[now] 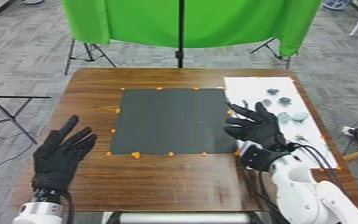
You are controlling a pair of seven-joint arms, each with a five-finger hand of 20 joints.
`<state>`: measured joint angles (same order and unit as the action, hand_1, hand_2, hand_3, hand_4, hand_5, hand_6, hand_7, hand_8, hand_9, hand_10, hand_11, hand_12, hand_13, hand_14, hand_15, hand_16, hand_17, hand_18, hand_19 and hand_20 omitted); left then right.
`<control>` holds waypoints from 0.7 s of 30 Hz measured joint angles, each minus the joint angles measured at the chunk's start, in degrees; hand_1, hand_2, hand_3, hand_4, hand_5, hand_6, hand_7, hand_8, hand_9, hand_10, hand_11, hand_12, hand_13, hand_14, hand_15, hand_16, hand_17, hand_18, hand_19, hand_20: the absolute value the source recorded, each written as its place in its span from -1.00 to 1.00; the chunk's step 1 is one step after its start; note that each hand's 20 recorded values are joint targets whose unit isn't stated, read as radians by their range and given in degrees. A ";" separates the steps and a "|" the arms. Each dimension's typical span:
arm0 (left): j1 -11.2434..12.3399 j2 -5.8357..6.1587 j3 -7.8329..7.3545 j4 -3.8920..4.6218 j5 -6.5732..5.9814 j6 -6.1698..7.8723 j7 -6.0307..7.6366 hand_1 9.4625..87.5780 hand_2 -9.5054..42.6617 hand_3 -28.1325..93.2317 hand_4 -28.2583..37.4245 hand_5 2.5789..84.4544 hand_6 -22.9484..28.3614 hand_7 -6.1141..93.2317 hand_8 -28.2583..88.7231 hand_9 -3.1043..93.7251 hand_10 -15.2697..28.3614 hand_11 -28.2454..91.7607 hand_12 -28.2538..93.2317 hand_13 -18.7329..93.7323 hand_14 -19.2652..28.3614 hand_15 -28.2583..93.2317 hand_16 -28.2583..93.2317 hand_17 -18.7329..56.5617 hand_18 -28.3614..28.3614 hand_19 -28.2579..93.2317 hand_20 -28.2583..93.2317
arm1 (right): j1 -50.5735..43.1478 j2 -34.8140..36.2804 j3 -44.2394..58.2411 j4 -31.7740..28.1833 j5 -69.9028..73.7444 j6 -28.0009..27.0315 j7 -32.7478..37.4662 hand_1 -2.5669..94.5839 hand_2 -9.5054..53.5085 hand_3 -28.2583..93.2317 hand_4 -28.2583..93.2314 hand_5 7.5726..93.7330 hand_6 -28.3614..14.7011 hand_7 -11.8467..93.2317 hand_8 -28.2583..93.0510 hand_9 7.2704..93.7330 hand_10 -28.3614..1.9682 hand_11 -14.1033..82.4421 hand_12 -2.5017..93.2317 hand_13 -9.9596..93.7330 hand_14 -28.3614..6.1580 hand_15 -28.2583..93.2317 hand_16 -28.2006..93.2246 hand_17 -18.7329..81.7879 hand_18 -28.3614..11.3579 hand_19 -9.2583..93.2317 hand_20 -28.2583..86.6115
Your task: Arrange flowers
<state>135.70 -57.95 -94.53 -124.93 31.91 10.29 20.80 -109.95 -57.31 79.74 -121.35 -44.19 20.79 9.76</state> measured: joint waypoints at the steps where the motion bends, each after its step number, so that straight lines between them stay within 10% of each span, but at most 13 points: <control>1: 0.00 0.00 0.03 0.01 0.00 0.00 0.04 -0.82 -0.39 0.72 -1.00 -0.29 0.08 -0.62 -0.70 -0.27 0.59 -0.18 -0.35 -0.28 0.99 0.23 -0.65 -0.82 1.00 0.31 -0.52 | 0.05 0.01 0.00 0.01 0.00 -0.02 0.01 -0.75 -0.16 0.64 -1.00 0.05 0.32 -0.51 -0.75 0.11 -0.29 -0.38 -0.68 0.03 -0.50 0.19 -0.36 -0.43 -0.65 0.33 -0.11; 12: 0.07 0.59 0.50 0.14 -0.33 -0.07 1.40 -0.83 -0.39 0.71 -1.00 -0.26 0.03 -0.64 -0.69 -0.28 0.54 -0.21 -0.35 -0.28 1.00 0.21 -0.65 -0.82 1.00 0.30 -0.52 | 1.38 0.18 0.33 0.81 -3.56 -4.35 1.24 -0.61 -0.50 0.73 -1.00 -0.07 0.41 -0.51 -0.75 0.04 -0.20 -0.40 -0.67 0.02 -0.47 0.17 -0.35 -0.39 -0.85 0.37 -0.09; 21: 0.37 3.30 1.27 0.30 -1.65 0.13 4.85 -0.82 -0.39 0.71 -1.00 -0.25 0.01 -0.65 -0.69 -0.31 0.52 -0.22 -0.34 -0.29 1.00 0.20 -0.64 -0.81 1.00 0.29 -0.53 | 0.04 4.81 3.98 -5.14 -23.59 -4.88 13.25 -0.42 -0.71 0.71 -0.99 -0.02 0.20 -0.45 -0.75 0.14 -0.24 -0.20 -0.65 0.22 -0.37 0.33 -0.36 -0.14 -0.87 0.63 -0.09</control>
<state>136.06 -54.65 -93.27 -124.63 30.26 10.42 25.65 -109.91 -52.51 83.73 -126.48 -67.78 15.90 23.02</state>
